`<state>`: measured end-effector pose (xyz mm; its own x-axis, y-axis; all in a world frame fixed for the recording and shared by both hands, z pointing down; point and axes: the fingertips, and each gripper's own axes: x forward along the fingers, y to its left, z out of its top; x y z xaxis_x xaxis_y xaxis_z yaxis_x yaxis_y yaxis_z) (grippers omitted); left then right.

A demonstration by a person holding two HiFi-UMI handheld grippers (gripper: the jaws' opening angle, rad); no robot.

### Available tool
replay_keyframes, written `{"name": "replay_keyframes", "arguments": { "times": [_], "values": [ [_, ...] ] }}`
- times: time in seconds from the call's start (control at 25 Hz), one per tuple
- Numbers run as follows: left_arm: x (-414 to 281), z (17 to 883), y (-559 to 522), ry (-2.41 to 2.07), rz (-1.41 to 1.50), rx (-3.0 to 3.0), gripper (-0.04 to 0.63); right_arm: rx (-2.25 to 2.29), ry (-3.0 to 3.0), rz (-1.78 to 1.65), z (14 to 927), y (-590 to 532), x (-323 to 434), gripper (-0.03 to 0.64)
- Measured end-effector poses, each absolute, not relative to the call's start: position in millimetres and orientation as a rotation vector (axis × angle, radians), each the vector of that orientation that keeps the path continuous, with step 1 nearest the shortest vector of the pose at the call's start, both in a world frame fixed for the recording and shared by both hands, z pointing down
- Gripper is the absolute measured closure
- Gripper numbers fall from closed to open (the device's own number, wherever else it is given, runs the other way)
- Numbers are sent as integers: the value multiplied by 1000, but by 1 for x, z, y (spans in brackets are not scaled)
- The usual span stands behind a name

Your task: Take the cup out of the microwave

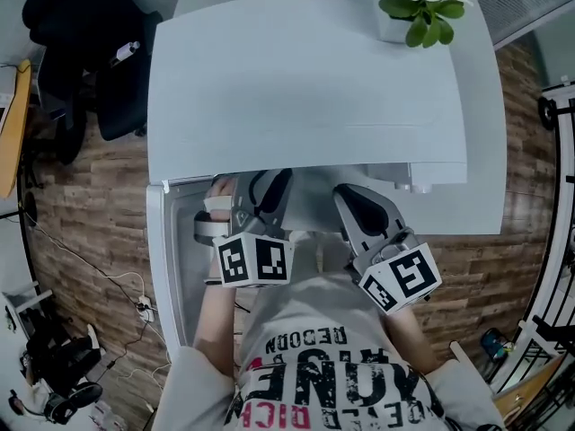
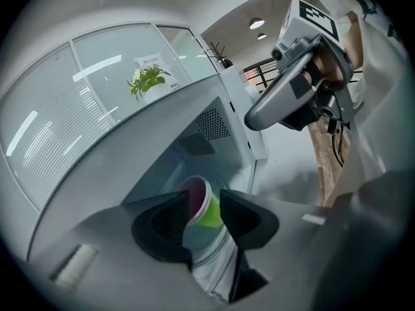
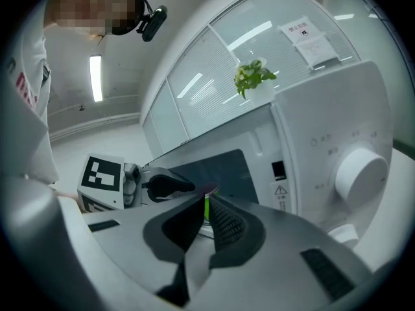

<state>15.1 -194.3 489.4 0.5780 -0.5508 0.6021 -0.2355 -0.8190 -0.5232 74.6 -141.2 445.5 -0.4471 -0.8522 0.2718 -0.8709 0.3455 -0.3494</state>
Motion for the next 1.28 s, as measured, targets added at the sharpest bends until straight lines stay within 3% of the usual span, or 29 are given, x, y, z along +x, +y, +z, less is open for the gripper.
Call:
{"name": "replay_keyframes", "arguments": {
  "times": [0.68, 1.28],
  "values": [
    [16, 519, -202, 518, -1275, -2240, 444, 1641, -2521, 752, 455, -131, 80, 589],
    [16, 516, -199, 473, -1281, -2196, 556, 1660, -2516, 785, 455, -134, 80, 589]
  ]
}}
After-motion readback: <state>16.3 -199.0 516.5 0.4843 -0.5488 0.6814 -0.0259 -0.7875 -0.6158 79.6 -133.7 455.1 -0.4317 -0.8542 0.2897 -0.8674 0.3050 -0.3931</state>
